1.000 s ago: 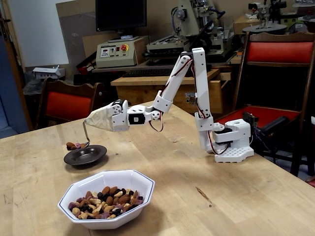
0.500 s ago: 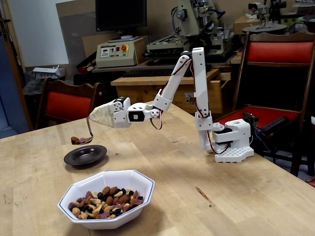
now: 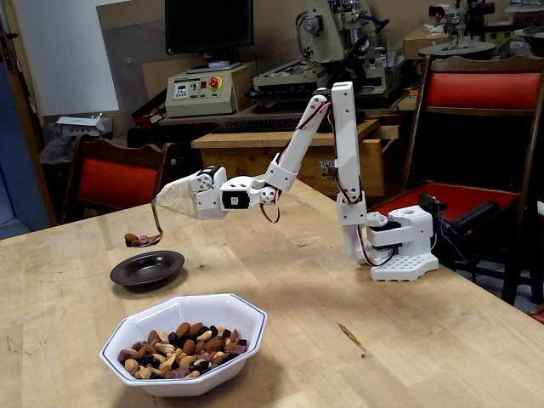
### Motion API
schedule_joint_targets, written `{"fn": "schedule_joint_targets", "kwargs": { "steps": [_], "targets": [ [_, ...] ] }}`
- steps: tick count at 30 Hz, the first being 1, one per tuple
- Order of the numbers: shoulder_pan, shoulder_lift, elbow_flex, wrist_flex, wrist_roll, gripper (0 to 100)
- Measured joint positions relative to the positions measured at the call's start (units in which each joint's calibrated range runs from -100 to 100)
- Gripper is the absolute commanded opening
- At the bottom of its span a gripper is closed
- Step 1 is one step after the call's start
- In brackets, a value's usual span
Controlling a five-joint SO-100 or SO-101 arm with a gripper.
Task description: Use spoon to take food
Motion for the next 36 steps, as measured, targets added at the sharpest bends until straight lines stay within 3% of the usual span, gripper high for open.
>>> {"fn": "schedule_joint_targets", "kwargs": {
  "steps": [30,36],
  "targets": [
    [1.7,0.0,0.0,0.0,0.0,4],
    [1.7,0.0,0.0,0.0,4.4,4]
  ]
}}
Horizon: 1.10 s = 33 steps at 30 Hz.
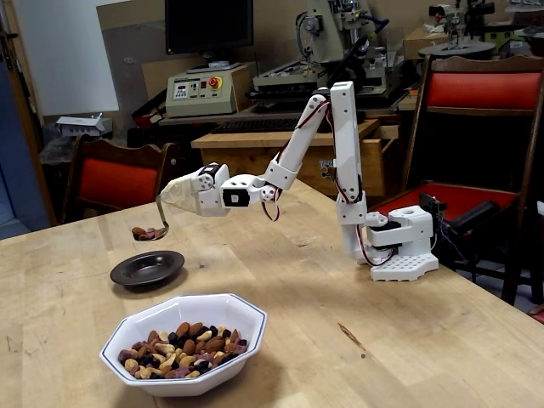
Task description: Use spoon to take food
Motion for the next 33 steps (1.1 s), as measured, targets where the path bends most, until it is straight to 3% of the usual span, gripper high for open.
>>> {"fn": "schedule_joint_targets", "kwargs": {
  "steps": [5,21,33],
  "targets": [
    [0.0,0.0,0.0,0.0,3.4,4],
    [0.0,0.0,0.0,0.0,4.5,4],
    [0.0,0.0,0.0,0.0,11.8,4]
  ]
}}
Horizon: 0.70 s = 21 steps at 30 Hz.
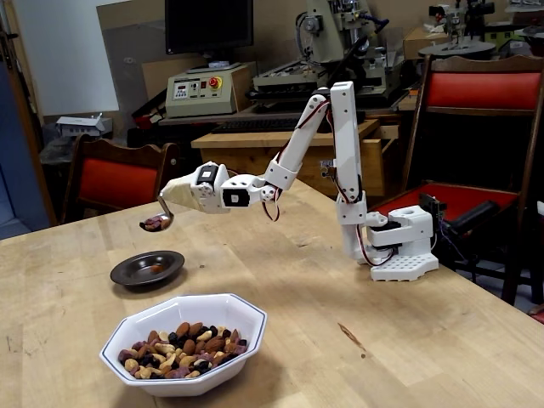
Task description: Use spoon to take food
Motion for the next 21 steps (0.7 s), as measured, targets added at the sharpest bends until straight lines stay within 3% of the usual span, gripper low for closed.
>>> {"fn": "schedule_joint_targets", "kwargs": {
  "steps": [21],
  "targets": [
    [-1.9,0.0,0.0,0.0,0.4,4]
  ]
}}
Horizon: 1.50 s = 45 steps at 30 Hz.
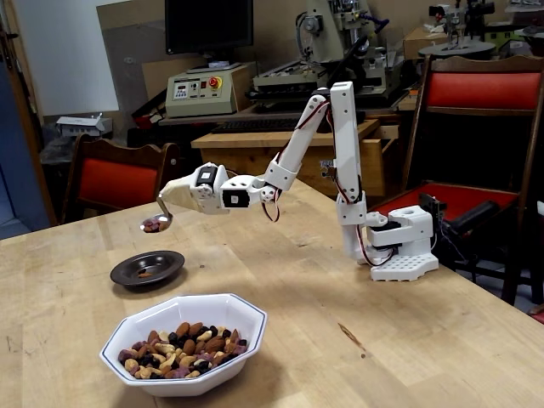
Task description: Use spoon to take food
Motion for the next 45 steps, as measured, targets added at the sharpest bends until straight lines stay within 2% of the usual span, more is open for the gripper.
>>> {"fn": "schedule_joint_targets", "kwargs": {
  "steps": [9,34,45],
  "targets": [
    [-1.5,0.0,0.0,0.0,3.5,4],
    [-4.1,0.0,0.0,0.0,4.2,4],
    [-4.1,0.0,0.0,0.0,9.3,4]
  ]
}}
